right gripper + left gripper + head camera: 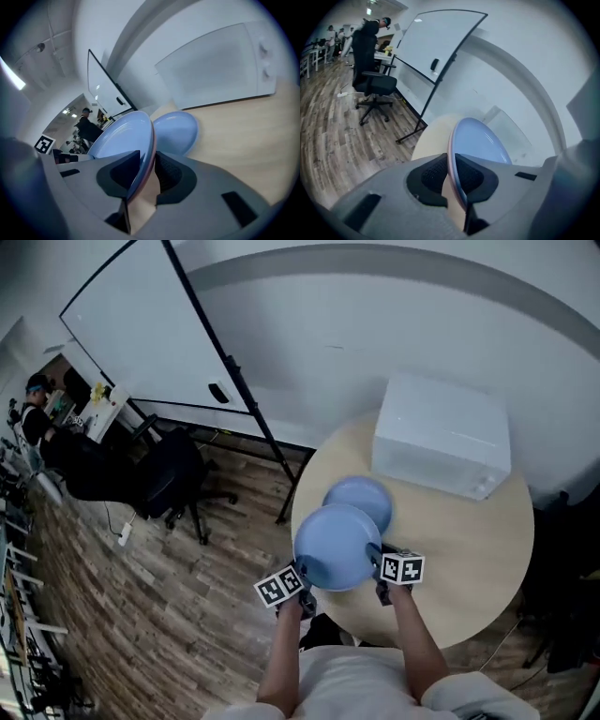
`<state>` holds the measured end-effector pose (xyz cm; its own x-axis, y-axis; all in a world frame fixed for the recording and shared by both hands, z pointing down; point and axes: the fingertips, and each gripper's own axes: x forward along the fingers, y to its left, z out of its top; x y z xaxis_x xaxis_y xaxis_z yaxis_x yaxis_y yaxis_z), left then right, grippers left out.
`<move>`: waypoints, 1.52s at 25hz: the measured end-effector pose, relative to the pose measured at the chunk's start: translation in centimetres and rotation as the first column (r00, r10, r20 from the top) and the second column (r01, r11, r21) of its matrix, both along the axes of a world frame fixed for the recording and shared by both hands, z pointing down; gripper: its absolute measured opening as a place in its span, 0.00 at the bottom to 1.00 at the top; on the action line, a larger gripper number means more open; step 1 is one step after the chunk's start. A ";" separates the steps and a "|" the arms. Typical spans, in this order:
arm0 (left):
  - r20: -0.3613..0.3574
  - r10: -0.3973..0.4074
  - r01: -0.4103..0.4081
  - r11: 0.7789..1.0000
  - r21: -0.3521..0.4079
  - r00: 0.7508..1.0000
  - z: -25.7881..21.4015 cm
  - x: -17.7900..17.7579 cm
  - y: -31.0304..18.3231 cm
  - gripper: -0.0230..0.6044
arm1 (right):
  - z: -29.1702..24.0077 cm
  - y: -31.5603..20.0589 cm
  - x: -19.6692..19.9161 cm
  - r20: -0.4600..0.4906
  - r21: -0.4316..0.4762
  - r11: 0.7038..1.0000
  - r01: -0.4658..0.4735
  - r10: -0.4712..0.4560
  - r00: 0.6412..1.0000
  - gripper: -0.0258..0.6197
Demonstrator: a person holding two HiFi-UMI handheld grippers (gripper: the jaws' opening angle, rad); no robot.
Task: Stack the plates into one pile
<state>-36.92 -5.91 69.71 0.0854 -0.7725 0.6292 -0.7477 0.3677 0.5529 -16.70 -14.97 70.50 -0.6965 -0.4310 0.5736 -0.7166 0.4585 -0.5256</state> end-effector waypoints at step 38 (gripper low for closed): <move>0.318 0.530 -0.505 0.848 -0.164 0.786 8.3 3.7 -21.6 0.34 | 7.7 -13.9 3.1 -0.339 0.034 0.940 -0.340 0.331 0.881 0.43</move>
<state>-33.24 -27.55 78.01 0.2328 -0.6295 0.7413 -0.9706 -0.1020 0.2182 -13.64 -28.88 78.18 -0.2777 -0.5871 0.7604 -0.9603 0.1488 -0.2358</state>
